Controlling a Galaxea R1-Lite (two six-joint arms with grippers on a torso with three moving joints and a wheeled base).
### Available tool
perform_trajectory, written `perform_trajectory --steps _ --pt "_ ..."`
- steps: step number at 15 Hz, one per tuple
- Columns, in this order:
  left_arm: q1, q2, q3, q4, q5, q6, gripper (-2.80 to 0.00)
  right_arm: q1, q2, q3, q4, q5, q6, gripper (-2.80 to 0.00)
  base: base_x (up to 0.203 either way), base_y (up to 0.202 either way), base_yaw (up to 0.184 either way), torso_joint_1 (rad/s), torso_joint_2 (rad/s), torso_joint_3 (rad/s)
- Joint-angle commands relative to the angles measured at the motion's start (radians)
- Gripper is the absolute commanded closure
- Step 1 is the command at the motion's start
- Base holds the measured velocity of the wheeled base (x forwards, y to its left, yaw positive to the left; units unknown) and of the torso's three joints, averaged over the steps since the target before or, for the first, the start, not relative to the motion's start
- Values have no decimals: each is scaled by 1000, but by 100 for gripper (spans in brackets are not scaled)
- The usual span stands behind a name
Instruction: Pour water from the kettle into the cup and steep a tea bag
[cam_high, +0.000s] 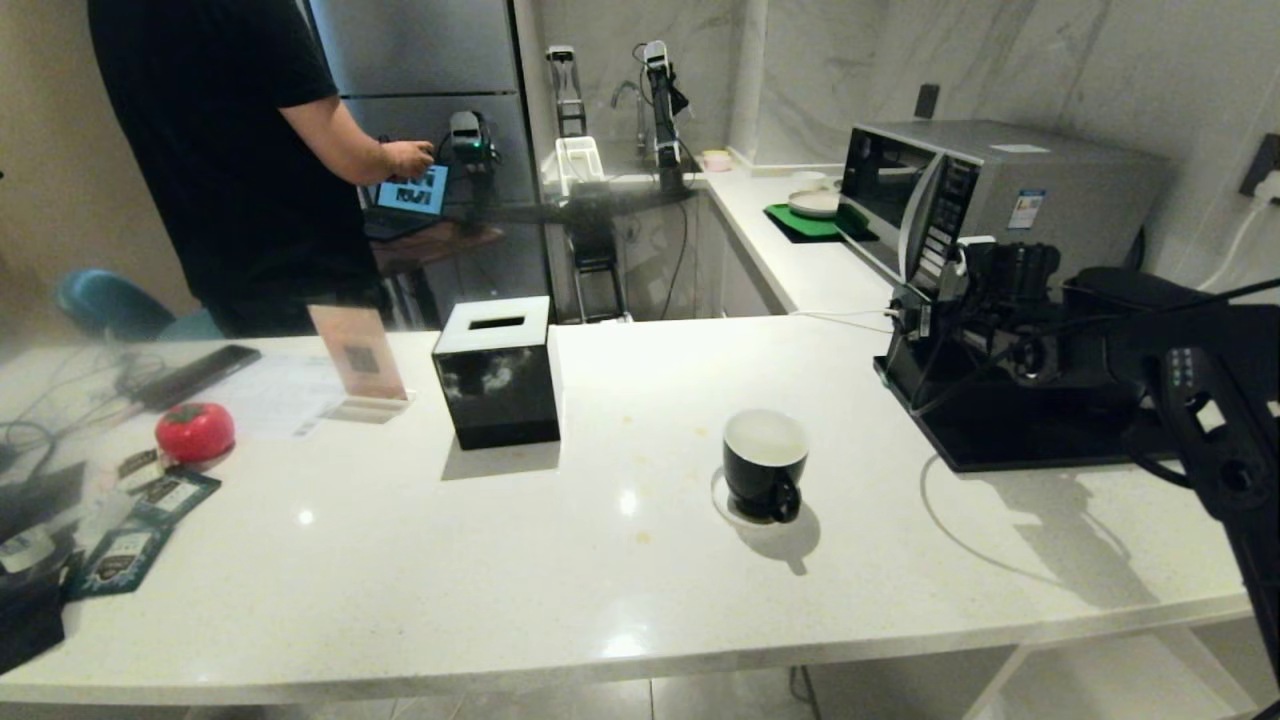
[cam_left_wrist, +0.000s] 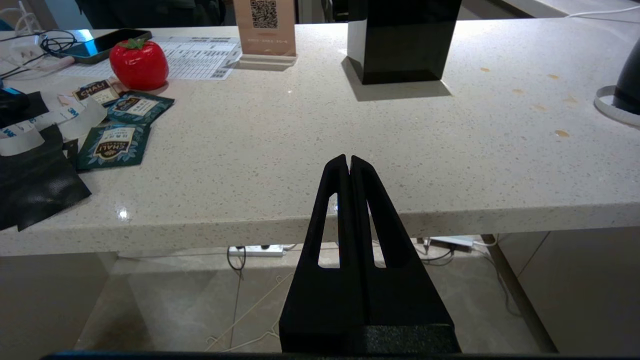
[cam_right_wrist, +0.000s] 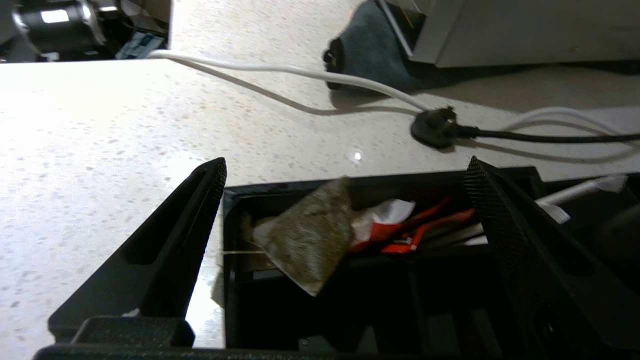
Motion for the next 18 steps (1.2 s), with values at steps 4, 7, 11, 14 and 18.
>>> perform_trajectory --steps 4,7,11,14,18 --pt "0 2 0 -1 0 0 0 -9 10 2 5 -10 5 -280 0 0 0 0 0 0" --pt "0 2 0 -1 0 0 0 -11 17 4 6 -9 8 -280 0 0 0 0 0 0" --pt "0 2 0 -1 0 0 0 -10 28 4 2 -8 8 -280 0 0 0 0 0 0" --pt "0 2 0 -1 0 0 0 -10 36 4 -2 -8 6 -280 0 0 0 0 0 0" --pt "0 2 0 -1 0 0 0 -10 41 4 -3 -8 3 -280 0 0 0 0 0 0"
